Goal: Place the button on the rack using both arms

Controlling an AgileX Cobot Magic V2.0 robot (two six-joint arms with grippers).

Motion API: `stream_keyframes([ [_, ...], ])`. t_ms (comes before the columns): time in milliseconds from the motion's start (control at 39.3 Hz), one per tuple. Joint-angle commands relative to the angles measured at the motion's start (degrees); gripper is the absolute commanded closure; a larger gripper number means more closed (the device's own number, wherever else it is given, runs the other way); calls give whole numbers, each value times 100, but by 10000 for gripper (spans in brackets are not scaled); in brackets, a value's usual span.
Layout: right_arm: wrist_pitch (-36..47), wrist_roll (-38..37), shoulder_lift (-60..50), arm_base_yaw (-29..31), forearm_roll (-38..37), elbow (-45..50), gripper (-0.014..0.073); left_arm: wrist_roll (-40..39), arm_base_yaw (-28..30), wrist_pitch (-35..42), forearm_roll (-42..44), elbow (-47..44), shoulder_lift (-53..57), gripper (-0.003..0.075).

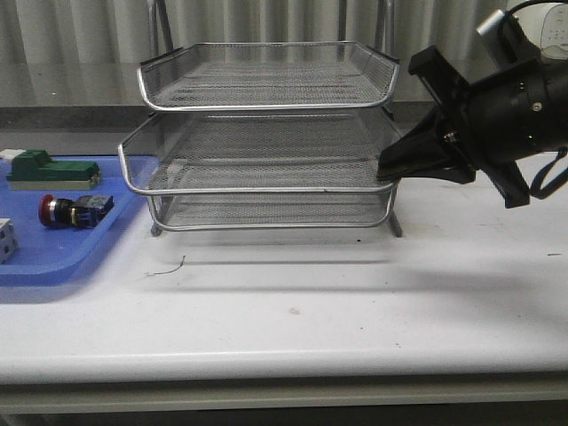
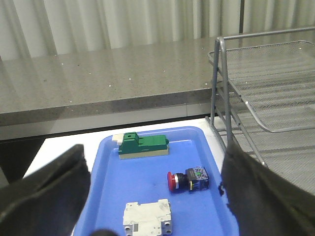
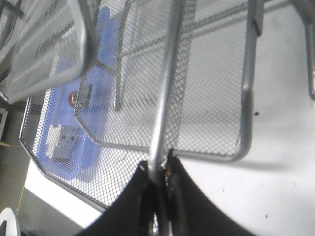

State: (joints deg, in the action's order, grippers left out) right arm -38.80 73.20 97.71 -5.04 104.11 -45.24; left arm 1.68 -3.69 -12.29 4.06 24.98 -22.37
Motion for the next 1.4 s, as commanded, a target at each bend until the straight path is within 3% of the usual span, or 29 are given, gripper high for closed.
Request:
stream_keyframes([
  [0, -551, 197, -502, 4, 416, 265, 561, 2, -6, 452, -2, 194, -76, 197],
  [382, -589, 627, -1523, 4, 416, 1694, 561, 2, -6, 452, -2, 194, -76, 198],
  [611, -495, 640, -1613, 4, 416, 1817, 540, 2, -6, 452, -2, 194, -76, 197],
  [840, -479, 659, -1623, 4, 416, 1817, 161, 2, -6, 452, -2, 194, -76, 198],
  [967, -410, 745, -1790, 4, 404, 1817, 123, 2, -6, 452, -2, 194, -76, 198],
  [1120, -68, 660, -2423, 4, 100, 1710, 220, 2, -6, 452, -2, 194, -76, 198],
  [1273, 856, -172, -3180, 4, -950, 1276, 555, 2, -6, 452, -2, 194, -76, 198],
  [1375, 1113, -803, -3543, 4, -2026, 913, 702, 2, -6, 452, -2, 194, -76, 198],
])
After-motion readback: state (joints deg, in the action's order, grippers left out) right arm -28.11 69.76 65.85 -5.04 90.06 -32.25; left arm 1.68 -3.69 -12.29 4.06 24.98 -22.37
